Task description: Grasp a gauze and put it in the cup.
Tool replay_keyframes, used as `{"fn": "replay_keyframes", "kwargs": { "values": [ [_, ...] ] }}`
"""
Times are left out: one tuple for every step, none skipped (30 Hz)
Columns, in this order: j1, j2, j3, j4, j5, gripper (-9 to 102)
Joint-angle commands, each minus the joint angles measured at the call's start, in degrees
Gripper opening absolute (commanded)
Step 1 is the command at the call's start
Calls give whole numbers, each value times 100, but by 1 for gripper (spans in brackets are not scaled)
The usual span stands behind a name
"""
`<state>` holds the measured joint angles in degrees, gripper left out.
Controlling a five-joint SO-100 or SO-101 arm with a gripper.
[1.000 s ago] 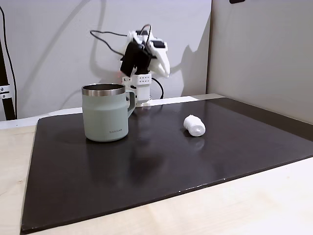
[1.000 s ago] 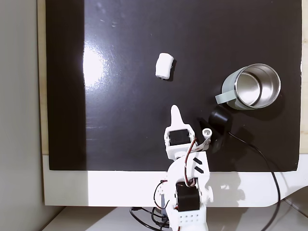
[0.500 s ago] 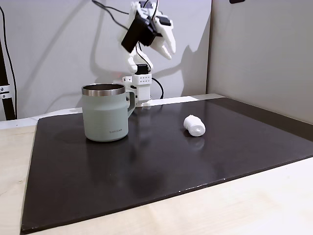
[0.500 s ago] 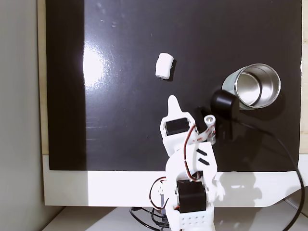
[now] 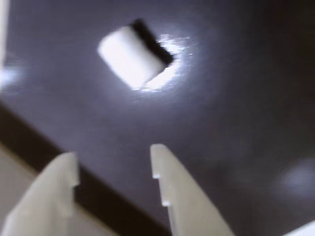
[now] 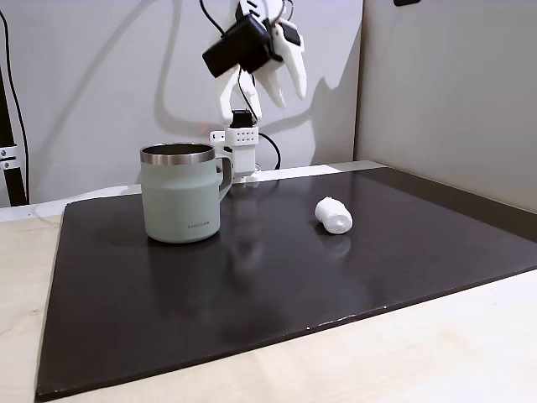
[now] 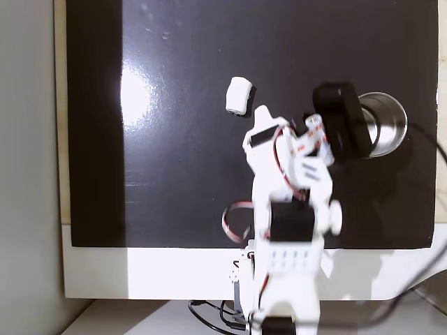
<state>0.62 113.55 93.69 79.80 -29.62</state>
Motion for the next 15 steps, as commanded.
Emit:
{"fn": "replay_keyframes", "kwargs": {
  "values": [
    [53, -844, -791, 290, -668, 21],
    [53, -1072, -914, 334, -826, 22],
    [53, -1274, -1020, 360, -949, 22],
    [53, -1459, -1125, 360, -1046, 23],
    [53, -1644, -1248, 369, -1143, 24],
    [53, -1837, -1380, 396, -1222, 25],
    [44, -2057, -1538, 457, -1301, 26],
    [26, -2285, -1723, 536, -1362, 27],
    [0, -2514, -1907, 615, -1450, 29],
    [-35, -2742, -2101, 712, -1538, 30],
    [-62, -2979, -2294, 817, -1617, 32],
    [-88, -3217, -2487, 905, -1688, 33],
    [-114, -3445, -2689, 1002, -1758, 34],
    [-123, -3683, -2900, 1072, -1811, 34],
    [-132, -3911, -3129, 1134, -1837, 34]
  ]
}}
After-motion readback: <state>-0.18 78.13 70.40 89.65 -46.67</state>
